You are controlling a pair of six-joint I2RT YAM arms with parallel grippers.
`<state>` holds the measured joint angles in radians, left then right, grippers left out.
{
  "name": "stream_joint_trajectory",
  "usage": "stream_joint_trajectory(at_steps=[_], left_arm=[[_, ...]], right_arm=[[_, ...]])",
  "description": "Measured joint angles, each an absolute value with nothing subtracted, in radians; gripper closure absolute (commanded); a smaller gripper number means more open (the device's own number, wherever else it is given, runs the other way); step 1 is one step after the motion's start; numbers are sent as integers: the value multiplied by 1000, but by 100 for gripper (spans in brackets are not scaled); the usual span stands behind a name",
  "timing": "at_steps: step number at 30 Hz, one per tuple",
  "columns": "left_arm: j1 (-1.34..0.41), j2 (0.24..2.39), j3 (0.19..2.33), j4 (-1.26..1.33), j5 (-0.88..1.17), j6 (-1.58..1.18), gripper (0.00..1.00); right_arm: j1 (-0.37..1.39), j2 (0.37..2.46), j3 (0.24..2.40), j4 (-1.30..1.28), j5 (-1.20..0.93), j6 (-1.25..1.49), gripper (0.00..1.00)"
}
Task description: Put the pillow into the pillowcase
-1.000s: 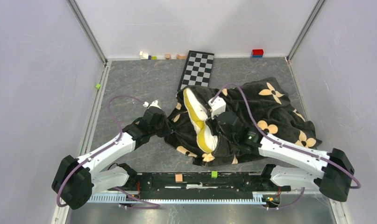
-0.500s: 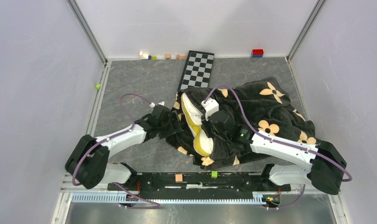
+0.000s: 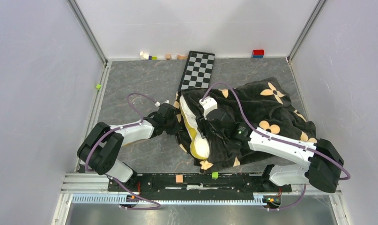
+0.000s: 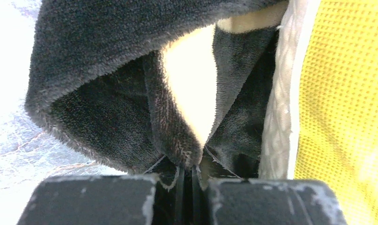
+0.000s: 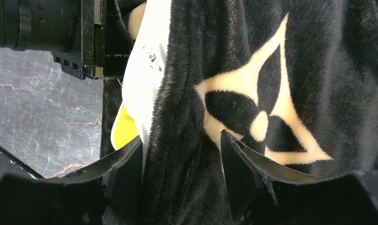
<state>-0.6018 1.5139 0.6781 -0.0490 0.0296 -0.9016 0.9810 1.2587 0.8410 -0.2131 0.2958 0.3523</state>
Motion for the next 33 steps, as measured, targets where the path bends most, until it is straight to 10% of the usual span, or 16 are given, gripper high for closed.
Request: stream_joint_trajectory(at_steps=[23,30,33], left_arm=[[-604,1450,727,-112,28,-892,98],[-604,1428,727,-132,28,-882,98],[-604,1400,729,-151,28,-868,98]], right_arm=[[1048,1313,964,-294,317,374,33],[1053,1377,975,-354,386,389,56],[1049,1368,975,-360,407,397,84]])
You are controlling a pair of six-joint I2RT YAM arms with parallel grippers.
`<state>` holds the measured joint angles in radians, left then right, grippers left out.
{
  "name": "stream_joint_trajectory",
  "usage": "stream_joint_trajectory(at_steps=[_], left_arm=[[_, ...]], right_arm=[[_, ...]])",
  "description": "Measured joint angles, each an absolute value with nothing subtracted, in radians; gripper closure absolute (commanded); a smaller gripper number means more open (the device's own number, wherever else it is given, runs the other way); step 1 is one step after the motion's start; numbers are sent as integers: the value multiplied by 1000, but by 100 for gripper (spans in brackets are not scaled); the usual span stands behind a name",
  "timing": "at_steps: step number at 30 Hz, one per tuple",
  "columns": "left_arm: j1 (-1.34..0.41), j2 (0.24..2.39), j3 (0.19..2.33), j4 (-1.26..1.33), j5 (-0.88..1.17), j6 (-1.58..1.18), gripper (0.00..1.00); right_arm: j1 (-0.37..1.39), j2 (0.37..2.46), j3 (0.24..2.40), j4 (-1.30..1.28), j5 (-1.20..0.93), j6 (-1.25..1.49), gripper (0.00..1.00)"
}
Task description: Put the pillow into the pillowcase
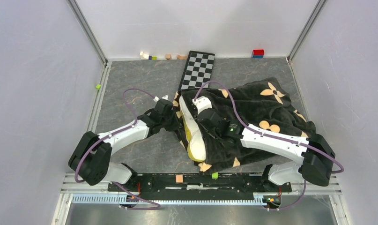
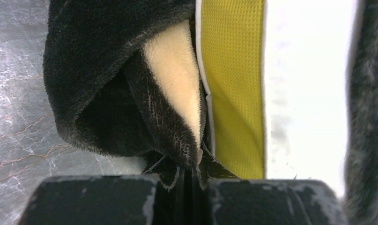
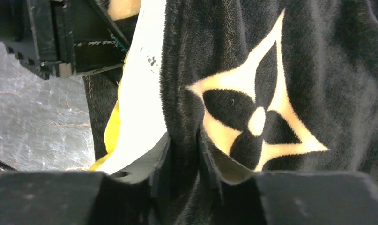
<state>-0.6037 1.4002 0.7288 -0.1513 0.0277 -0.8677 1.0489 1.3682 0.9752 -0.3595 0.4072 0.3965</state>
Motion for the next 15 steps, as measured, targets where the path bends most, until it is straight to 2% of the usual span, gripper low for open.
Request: stream_joint_trajectory(at_steps=[2,6,9,11,15], left_arm=[[-604,1372,733,-174,23,-857,98],[-608,1319,778,-238,17,-822,98],[-609,1289,891,-341,9,-770,97],[-609,1283,1027,-435,3,-727,98],[-622,1283,1428,-548,7,-654,97]], right_arm=[[1040,1354,975,-360,409,401,100],[1024,1334,999,-381,409,402,100],[1014,1334,1110,-468,429,374,100],[995,1334,1216,-522,452,344,100],[871,1312,1489,-566,475,271,100]])
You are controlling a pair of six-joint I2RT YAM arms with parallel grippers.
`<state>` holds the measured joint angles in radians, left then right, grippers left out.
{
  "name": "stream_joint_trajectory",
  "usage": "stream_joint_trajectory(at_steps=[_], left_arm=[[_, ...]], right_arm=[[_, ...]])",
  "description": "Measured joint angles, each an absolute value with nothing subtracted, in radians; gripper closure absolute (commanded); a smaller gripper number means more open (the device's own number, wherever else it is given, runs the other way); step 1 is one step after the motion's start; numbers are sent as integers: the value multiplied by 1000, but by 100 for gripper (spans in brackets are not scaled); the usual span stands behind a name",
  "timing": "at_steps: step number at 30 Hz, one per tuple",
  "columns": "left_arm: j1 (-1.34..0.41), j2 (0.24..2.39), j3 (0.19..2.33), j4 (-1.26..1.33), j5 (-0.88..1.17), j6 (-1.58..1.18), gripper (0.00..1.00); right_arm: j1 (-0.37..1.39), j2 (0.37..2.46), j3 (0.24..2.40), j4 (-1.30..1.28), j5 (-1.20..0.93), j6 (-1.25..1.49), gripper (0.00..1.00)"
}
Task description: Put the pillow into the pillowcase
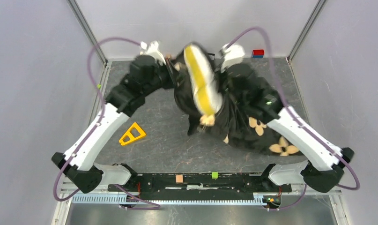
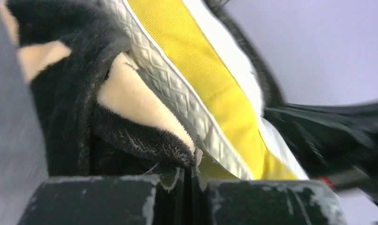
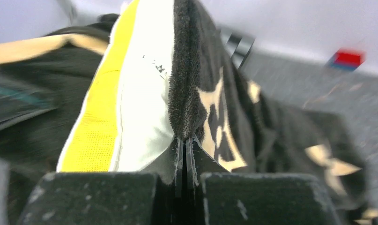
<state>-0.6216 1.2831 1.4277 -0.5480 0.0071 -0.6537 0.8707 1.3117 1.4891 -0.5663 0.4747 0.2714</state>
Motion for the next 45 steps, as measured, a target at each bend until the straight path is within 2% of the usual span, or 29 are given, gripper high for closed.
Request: stream_joint_trajectory(at_steps=[4,8,12,19,27,31,36,39,45], left_arm=[[-652,1330,1831,-533,42,-635,98],[-659,1463,2203,-506,78,-638,97],[-659,1561,2370,-495,99,-653,97],[-651,1670,2372,-568,98,-657,98],[-502,1637,2271,-696,26,-680,98],[-430,1550,2166,-717,2,-688,98],[-397,1427,2025,-698,4,-692,98],[-387,1403,2004,-690,14,-693,98],[-385,1403,1980,-667,33,-693,98]], right_arm=[[791,1275,1736,-547,501,217,100],[794,1248,1874,-532,519,182,100],[788,1254,1903,-548,532,166,100],[778,1355,1939,-592,501,152,98],[762,1332,1808,-560,406,184,66],[750,1332,1806,-557,331,217,57],[741,1337,1804,-555,254,250,54],[738,1345,1804,-555,218,271,42],[735,1337,1804,-546,184,313,40]])
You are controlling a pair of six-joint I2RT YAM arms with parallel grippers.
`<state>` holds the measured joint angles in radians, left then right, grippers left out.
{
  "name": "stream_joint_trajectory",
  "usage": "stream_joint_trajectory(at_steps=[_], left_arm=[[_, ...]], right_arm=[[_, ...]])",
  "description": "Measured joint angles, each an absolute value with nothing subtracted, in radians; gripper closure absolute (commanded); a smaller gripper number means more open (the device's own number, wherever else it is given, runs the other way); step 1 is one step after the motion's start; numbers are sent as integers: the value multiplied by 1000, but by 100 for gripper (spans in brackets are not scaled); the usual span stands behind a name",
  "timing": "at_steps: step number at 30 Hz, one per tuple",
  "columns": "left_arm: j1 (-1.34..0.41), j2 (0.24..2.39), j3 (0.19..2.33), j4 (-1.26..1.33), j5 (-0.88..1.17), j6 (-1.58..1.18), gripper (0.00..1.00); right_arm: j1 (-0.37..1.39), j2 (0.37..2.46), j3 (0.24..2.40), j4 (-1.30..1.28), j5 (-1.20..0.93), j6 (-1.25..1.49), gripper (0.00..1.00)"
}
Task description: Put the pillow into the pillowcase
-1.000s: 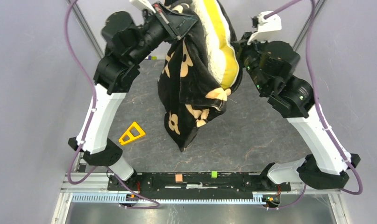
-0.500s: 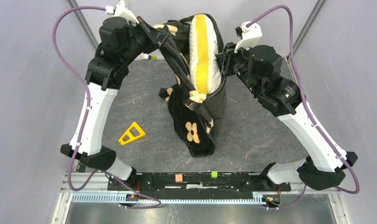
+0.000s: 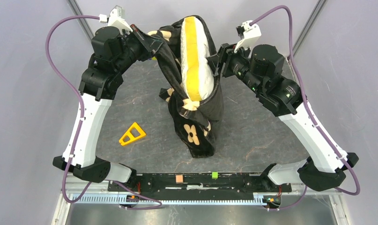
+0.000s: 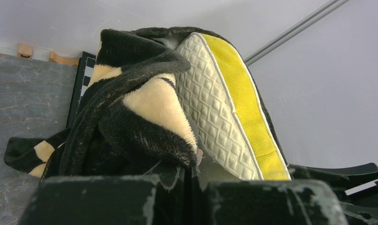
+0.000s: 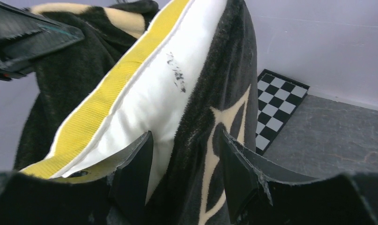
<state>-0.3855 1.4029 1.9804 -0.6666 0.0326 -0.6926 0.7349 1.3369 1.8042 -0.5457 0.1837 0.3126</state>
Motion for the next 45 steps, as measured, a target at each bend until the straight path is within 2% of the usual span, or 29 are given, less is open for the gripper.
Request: stream_joint_trajectory(at_steps=[9,22,26,30,34,38,41,45], left_arm=[[-383,1403,1962,-648,39,-693,98],[-383,1404,1962,-648,55,-693,98],[-383,1406,1962,-649,55,-693,98],[-383,1407,1962,-656,55,-693,98],[-382,1404,1952,-644,66,-693,98],[-381,1386,1907,-622,97,-693,98],[-381,1380,1883,-618,115,-693,98],[-381,1379,1872,-618,127,-693,98]], right_arm=[[733,1287,1773,-508,166,359,50],[733,1264,1708,-513,305,363,57],[733,1248,1686,-509,366,362,54],[733,1203,1656,-495,386,350,46],[733,1151,1649,-445,364,331,43],[733,1128,1659,-417,355,324,45],[733,1166,1706,-435,356,325,52],[733,1235,1737,-477,384,328,53]])
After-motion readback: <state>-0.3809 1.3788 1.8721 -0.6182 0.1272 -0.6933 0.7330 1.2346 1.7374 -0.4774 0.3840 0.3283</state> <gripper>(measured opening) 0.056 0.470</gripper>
